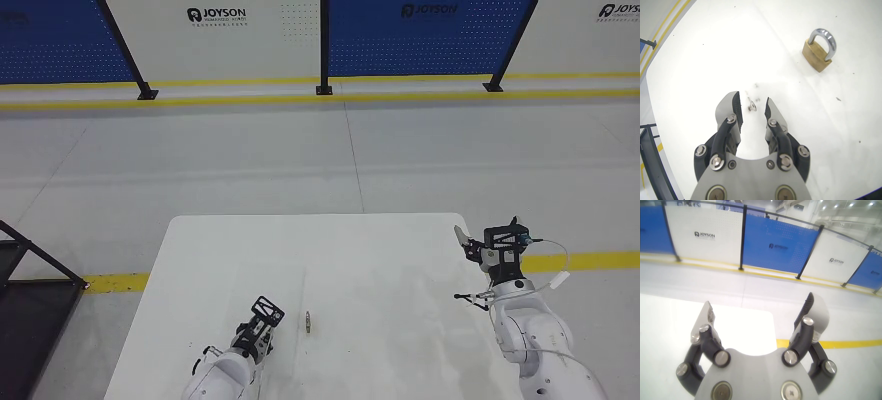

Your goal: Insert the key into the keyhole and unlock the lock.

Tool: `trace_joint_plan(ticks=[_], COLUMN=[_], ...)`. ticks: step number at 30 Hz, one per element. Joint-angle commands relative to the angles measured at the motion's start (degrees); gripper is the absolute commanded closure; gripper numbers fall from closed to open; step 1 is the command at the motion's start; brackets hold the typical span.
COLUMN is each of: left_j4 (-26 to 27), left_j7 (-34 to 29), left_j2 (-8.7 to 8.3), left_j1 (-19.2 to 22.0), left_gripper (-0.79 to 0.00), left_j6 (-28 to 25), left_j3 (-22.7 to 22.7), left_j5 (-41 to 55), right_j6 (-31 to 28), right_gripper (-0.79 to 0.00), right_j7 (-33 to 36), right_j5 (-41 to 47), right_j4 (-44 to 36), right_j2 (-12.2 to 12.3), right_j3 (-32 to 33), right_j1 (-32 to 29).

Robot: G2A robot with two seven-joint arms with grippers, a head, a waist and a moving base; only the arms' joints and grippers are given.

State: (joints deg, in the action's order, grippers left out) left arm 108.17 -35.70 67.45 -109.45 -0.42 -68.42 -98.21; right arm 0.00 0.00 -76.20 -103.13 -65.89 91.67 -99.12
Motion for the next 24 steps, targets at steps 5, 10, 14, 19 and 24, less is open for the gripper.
trace_joint_plan(ticks=[5, 10, 14, 19, 24], left_j4=[-1.0, -1.8, -2.4, -3.4, -3.6], left_j7=[-0.3, -0.7, -0.8, -1.1, -0.7], left_j2=[0.14, 0.27, 0.38, 0.54, 0.62], left_j1=[0.7, 1.2, 1.7, 2.5, 2.7], left_gripper=[-0.286, -0.280, -0.265, -0.252, -0.200], left_j6=[0.0, -0.1, 0.0, 0.3, 0.6], left_j3=[0.5, 0.9, 1.2, 1.4, 1.1], left_j5=[-0.5, -0.6, -0.7, -0.5, 0.1], right_j6=[0.0, 0.0, 0.0, 0.0, 0.0], right_gripper=[-0.785, -0.785, -0.785, -0.785, -0.785], right_j7=[0.0, 0.0, 0.0, 0.0, 0.0], right_j5=[0.0, 0.0, 0.0, 0.0, 0.0], right_j4=[0.0, 0.0, 0.0, 0.0, 0.0], right_j2=[0.0, 0.0, 0.0, 0.0, 0.0], right_j3=[0.0, 0.0, 0.0, 0.0, 0.0], right_j1=[0.0, 0.0, 0.0, 0.0, 0.0])
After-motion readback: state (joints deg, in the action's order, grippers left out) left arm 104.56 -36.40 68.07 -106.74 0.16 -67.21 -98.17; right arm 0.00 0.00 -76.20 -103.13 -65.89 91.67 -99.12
